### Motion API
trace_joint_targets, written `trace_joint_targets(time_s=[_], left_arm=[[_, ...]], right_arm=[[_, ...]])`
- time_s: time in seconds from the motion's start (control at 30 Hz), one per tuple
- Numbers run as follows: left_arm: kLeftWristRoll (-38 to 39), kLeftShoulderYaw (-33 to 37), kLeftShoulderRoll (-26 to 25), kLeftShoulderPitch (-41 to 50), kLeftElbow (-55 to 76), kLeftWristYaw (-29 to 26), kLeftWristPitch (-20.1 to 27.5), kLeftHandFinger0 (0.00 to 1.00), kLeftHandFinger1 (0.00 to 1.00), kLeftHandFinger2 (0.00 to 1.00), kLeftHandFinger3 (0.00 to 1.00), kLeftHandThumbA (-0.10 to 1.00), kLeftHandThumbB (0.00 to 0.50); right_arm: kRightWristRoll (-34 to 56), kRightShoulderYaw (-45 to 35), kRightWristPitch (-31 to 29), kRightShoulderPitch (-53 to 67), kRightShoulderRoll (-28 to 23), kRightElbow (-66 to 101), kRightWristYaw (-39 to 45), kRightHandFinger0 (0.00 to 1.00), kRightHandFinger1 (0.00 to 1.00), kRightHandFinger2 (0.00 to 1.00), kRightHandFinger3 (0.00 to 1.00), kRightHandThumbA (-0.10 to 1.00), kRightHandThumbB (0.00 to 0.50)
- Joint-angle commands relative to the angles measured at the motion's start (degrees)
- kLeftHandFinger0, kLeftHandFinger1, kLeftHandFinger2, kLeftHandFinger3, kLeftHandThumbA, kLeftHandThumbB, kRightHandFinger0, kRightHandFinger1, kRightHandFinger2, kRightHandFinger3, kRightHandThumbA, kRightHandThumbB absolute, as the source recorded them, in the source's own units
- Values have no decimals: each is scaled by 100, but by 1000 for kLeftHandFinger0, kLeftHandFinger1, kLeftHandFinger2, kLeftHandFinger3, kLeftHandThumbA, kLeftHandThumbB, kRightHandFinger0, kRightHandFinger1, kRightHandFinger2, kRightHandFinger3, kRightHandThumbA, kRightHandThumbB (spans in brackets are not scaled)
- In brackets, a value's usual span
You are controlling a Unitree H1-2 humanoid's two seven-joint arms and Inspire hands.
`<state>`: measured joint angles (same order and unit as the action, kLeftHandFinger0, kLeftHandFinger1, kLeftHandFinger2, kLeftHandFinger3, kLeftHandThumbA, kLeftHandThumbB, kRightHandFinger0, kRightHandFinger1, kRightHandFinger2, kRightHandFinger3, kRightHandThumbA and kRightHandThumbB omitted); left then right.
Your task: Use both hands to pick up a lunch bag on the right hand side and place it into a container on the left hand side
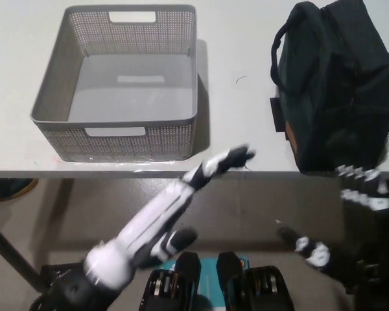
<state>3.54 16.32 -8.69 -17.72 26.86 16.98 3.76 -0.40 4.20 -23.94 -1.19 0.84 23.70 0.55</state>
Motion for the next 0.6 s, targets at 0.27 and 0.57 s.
trace_joint_targets(time_s=[0.27, 0.57], left_arm=[[-779, -209, 1075, -1992, -1514, -496, -692, 1000, 1000, 1000, 1000, 1000, 306], [-167, -633, 1764, -2510, -3077, -546, -501, 1000, 1000, 1000, 1000, 1000, 259]], right_arm=[[700, -1645, 240, -953, -769, 65, -537, 1000, 1000, 1000, 1000, 1000, 191], [1290, -2270, 995, -1631, -1268, -523, -720, 1000, 1000, 1000, 1000, 1000, 193]])
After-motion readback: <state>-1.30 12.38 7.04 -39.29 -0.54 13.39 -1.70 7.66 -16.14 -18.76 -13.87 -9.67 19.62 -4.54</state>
